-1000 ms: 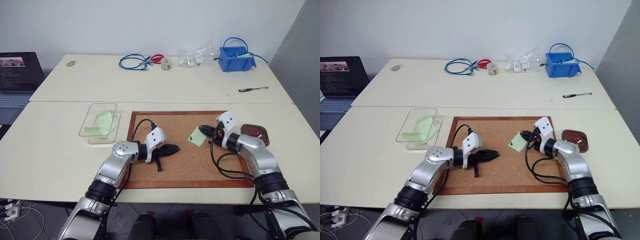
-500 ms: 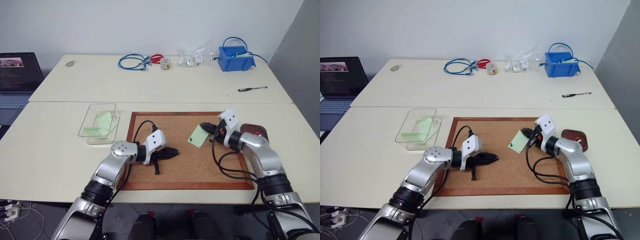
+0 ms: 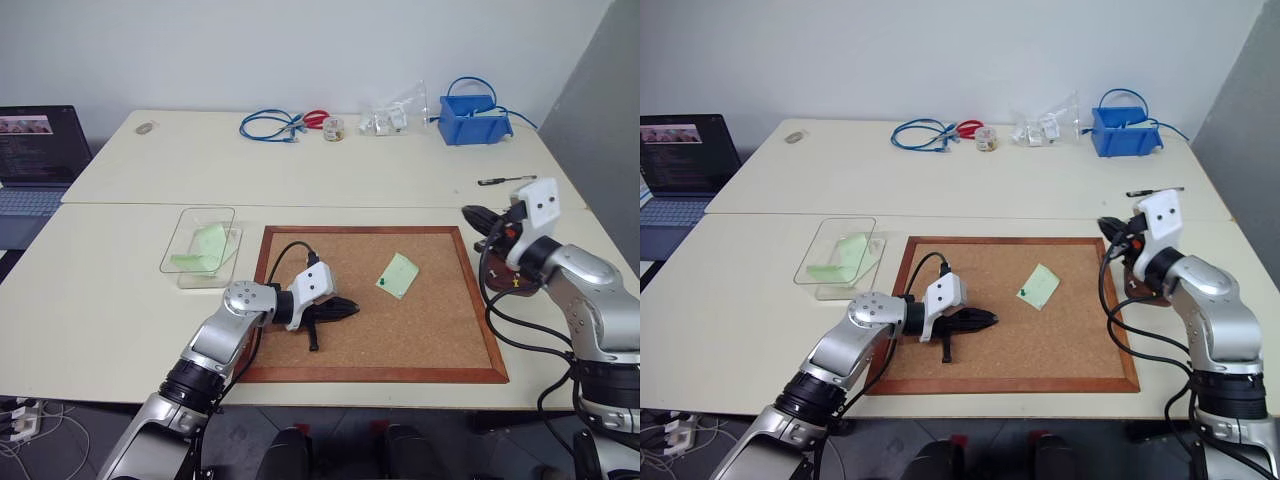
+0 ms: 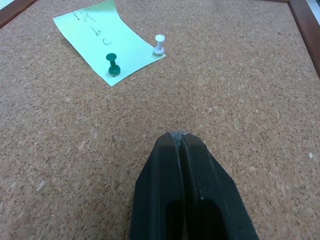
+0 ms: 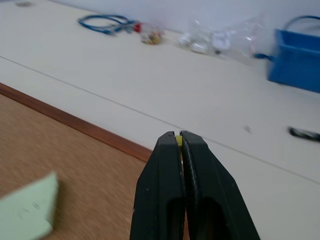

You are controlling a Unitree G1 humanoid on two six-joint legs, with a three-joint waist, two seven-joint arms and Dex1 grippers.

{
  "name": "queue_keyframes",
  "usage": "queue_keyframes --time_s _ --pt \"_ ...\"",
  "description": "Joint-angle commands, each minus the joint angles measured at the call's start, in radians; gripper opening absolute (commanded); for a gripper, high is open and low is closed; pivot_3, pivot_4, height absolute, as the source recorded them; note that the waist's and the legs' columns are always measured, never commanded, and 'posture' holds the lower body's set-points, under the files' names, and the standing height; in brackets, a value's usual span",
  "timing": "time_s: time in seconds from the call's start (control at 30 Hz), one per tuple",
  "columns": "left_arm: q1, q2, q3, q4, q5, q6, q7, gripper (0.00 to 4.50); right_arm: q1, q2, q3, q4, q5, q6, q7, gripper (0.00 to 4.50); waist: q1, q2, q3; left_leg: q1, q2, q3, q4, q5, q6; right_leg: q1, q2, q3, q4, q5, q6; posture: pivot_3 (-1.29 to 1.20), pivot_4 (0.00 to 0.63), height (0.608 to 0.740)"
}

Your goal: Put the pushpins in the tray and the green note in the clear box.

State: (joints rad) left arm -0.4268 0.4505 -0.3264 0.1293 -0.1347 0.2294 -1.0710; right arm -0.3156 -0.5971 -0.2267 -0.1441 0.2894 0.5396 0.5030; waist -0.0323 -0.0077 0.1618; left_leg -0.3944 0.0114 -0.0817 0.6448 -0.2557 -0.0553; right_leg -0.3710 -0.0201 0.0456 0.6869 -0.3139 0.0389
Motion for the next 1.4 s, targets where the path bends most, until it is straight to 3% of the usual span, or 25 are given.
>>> queue_keyframes --time_s 0.03,0.57,1.27,1.4 --pt "0.021 0.031 -0.037 0.089 0.054 0.009 -0.014 0.0 0.083 0.004 -0.087 0.018 -0.043 -0.026 -0.091 0.02 -0.002 0.0 0.0 0.0 0.0 0.0 0.0 0.0 0.0 0.0 0.0 0.0 0.0 0.0 0.0 0.0 0.15 0.74" --pt "-0.099 -0.014 -0.02 0.244 0.067 -0.063 0.022 0.0 0.041 0.073 -0.093 0.132 0.008 0.024 -0.137 0.02 -0.002 0.003 -0.002 0.013 0.0 0.001 -0.001 0.0 0.0 0.014 0.001 0.002 -0.004 0.0 0.001 0.0 0.15 0.74" --pt "-0.091 -0.006 -0.021 0.253 0.06 -0.076 0.008 0.0 0.076 0.039 -0.094 0.14 -0.023 -0.013 -0.15 4.41 -0.001 0.003 -0.002 0.013 0.0 0.001 -0.001 0.0 0.0 0.014 0.001 0.002 -0.005 0.0 0.002 0.0 0.15 0.74" --pt "-0.086 -0.008 -0.024 0.252 0.063 -0.077 0.01 0.0 0.065 0.039 -0.087 0.182 -0.055 -0.056 -0.17 4.47 -0.001 0.003 -0.002 0.013 0.0 0.001 -0.001 0.0 0.0 0.014 0.001 0.002 -0.005 0.0 0.002 0.0 0.15 0.74"
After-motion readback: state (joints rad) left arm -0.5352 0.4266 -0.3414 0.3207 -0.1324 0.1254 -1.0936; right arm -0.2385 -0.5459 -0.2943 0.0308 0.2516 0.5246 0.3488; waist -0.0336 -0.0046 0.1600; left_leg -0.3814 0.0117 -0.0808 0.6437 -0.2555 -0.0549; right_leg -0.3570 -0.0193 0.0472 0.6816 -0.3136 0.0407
